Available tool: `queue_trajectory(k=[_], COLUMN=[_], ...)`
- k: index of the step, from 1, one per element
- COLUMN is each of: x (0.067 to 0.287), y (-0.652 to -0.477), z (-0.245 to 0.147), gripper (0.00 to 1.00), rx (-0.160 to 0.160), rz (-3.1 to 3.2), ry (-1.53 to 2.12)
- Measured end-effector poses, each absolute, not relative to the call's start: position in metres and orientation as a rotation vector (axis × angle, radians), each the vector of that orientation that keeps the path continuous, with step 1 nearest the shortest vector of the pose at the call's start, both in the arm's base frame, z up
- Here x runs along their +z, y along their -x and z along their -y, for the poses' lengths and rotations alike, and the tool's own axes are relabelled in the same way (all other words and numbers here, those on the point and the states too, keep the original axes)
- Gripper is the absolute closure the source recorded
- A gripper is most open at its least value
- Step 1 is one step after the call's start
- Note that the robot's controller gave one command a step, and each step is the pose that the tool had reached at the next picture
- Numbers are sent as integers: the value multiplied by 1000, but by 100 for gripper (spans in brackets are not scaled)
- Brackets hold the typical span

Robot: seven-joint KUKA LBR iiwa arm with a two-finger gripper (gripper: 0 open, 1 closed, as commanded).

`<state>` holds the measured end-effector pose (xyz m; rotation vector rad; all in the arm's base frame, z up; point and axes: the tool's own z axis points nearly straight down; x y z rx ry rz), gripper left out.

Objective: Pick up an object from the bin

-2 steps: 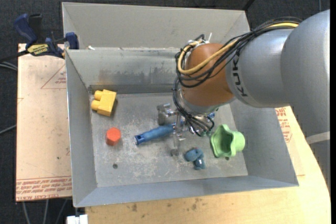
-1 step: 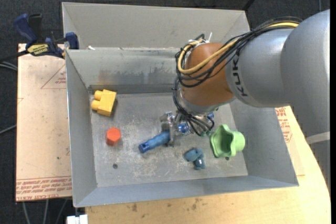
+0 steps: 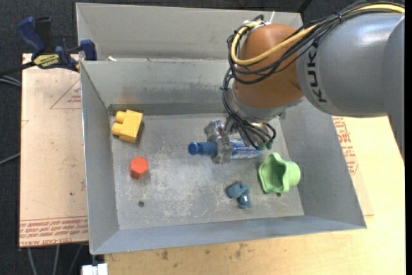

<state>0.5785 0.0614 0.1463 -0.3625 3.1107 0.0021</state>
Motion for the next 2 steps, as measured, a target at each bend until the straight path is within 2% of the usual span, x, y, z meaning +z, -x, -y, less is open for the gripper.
queue_trajectory(k=[1, 2], x=[194, 196], y=[-580, -580], z=[-62, -62], gripper=[100, 100], rx=[1, 2], rz=[-3114, -3119], ry=[361, 359])
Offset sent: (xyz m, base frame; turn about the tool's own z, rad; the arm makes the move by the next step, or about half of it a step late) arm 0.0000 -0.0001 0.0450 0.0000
